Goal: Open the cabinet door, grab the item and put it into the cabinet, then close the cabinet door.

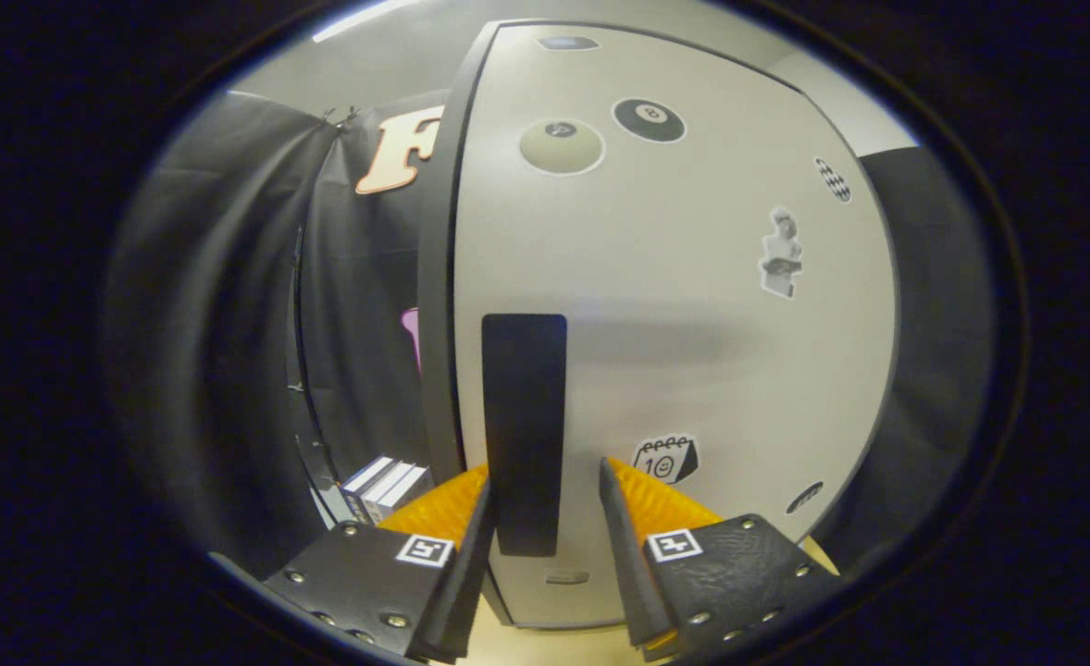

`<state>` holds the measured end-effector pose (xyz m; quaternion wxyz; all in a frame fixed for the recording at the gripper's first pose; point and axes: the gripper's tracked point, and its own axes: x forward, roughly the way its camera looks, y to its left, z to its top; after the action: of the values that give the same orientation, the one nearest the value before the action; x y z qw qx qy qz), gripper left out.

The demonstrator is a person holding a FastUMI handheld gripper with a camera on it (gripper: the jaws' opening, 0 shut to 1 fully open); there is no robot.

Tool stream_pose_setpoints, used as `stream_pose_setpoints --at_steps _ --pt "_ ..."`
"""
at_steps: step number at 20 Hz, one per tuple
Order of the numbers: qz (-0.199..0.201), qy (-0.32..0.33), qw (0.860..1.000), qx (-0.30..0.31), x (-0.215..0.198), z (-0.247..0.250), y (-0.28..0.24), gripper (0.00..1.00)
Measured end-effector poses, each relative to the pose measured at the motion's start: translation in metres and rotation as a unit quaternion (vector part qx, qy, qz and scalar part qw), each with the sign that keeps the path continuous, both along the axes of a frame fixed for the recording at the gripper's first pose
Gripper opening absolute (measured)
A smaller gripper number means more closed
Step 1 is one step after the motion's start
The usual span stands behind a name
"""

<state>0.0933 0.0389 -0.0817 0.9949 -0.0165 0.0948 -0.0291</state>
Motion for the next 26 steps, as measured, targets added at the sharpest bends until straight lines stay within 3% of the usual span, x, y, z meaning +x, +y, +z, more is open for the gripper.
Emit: stream_pose_setpoints --at_steps 1,3,5,7,8,10,11,26 --pt "0.0 -0.002 1.0 -0.008 0.001 0.0 -0.001 0.6" --pt "0.02 -0.008 1.0 -0.011 0.001 -0.002 0.011 0.61" --pt "0.013 -0.015 1.0 -0.023 0.001 -0.002 0.01 0.29" --pt "0.013 -0.019 0.999 -0.026 0.0 -0.001 0.01 0.3" --pt "0.015 -0.021 0.999 -0.023 0.0 0.0 0.012 0.21" --pt "0.02 -0.013 1.0 -0.01 0.0 -0.002 0.01 0.21" --pt "0.023 -0.014 1.0 -0.011 0.001 -0.003 0.01 0.12" --pt "0.042 0.002 0.999 -0.021 -0.032 0.002 0.01 0.12"
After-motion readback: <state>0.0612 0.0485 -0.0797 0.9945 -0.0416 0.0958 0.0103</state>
